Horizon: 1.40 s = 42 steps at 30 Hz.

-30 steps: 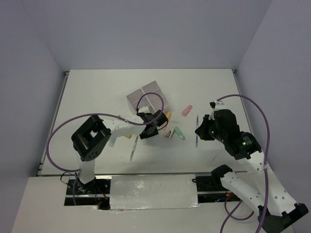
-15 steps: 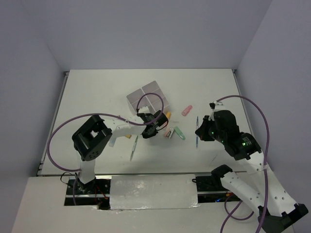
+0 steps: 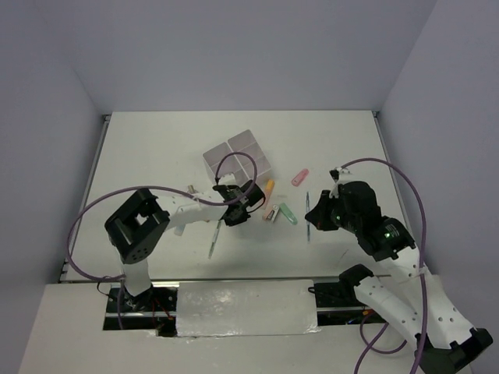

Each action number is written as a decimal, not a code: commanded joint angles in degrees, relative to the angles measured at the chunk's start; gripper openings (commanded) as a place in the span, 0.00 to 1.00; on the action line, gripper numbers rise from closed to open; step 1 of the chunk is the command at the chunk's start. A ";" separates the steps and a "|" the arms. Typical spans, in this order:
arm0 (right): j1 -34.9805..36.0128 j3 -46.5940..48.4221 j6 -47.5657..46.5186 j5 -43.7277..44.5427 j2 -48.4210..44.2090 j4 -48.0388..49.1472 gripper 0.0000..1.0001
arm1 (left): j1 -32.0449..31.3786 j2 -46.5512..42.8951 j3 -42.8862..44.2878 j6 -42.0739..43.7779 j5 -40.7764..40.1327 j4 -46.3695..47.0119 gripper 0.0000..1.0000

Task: Sort the stationery into containers
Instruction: Close the pen cap on the pen.

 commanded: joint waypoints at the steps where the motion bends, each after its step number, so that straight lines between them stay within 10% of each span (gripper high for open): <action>1: 1.63 -2.86 0.97 -6.80 -0.21 7.84 0.00 | -1.22 -5.73 1.37 1.05 -1.44 -2.38 0.00; 12: 22.45 -12.71 9.75 1.78 -0.20 28.50 0.00 | -3.95 -34.46 -5.56 10.71 -9.44 10.86 0.00; 22: 46.10 -10.53 15.48 19.72 7.17 45.64 0.00 | -4.39 -54.07 -22.60 28.03 0.92 47.43 0.00; 42: 50.42 -3.83 6.51 29.40 8.76 45.91 0.00 | -4.39 -59.09 -28.77 31.72 12.27 59.57 0.00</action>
